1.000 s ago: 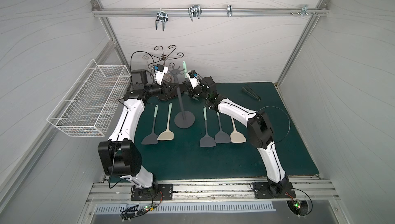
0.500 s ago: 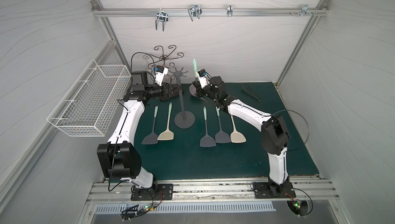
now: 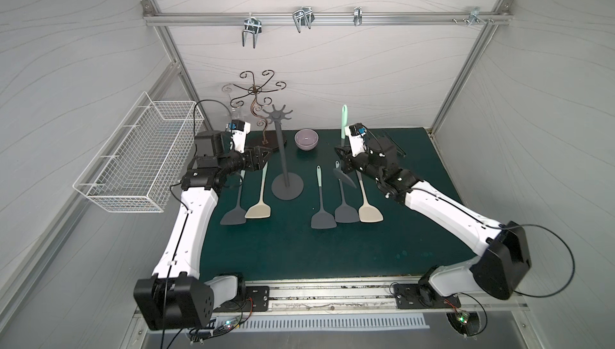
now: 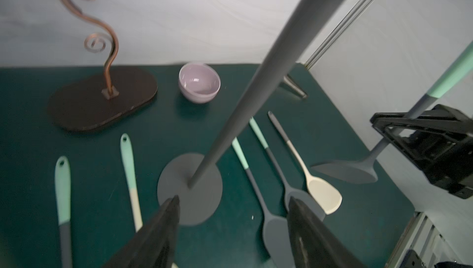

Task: Take the spatula off the kitchen utensil rack
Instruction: Take off the spatula from the rack, then place the spatula at the center of the board.

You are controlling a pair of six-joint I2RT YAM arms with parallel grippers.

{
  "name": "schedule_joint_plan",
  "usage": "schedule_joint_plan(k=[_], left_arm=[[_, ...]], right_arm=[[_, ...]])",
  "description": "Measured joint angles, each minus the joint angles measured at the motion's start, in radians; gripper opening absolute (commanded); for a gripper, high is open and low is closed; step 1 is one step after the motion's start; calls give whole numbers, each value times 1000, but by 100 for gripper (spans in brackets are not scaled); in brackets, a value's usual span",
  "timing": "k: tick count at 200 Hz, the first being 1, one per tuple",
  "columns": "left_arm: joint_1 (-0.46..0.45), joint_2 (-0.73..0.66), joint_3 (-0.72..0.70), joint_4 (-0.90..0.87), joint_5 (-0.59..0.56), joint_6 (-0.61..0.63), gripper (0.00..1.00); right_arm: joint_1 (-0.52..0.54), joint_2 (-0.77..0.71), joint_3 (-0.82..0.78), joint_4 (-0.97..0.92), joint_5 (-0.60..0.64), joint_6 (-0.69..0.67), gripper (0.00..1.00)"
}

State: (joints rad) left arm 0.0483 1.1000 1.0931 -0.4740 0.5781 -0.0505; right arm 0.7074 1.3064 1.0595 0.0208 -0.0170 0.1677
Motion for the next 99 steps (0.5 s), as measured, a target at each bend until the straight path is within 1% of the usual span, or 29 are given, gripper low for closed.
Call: schedule_joint_plan(k=[10, 23, 39, 55, 59, 75, 79, 88, 99], left_arm=[[-37, -68, -64, -13, -42, -13, 68], [-122, -149, -122, -42, -98, -32, 66], [-265, -226, -161, -59, -169, -71, 63], [-441, -279, -178, -51, -260, -123, 60], [-477, -285, -178, -44, -285, -135, 60], [-688, -275, -173, -2, -403, -171, 59], [-727, -267, -167, 8, -429, -174, 59], [-844, -224, -136, 21, -492, -179, 59], [-948, -152, -76, 45, -554, -186, 60]], right_arm=[[2, -61, -68, -24, -40, 2, 0], [5, -135, -140, -59, -98, 3, 0], [14, -216, -198, -108, -146, 13, 0], [23, -271, -219, -154, -158, 29, 0], [25, -282, -222, -162, -158, 35, 0], [27, -316, -239, -173, -157, 55, 0], [27, -323, -244, -173, -157, 62, 0], [27, -333, -255, -174, -159, 72, 0], [27, -337, -264, -175, -167, 82, 0]])
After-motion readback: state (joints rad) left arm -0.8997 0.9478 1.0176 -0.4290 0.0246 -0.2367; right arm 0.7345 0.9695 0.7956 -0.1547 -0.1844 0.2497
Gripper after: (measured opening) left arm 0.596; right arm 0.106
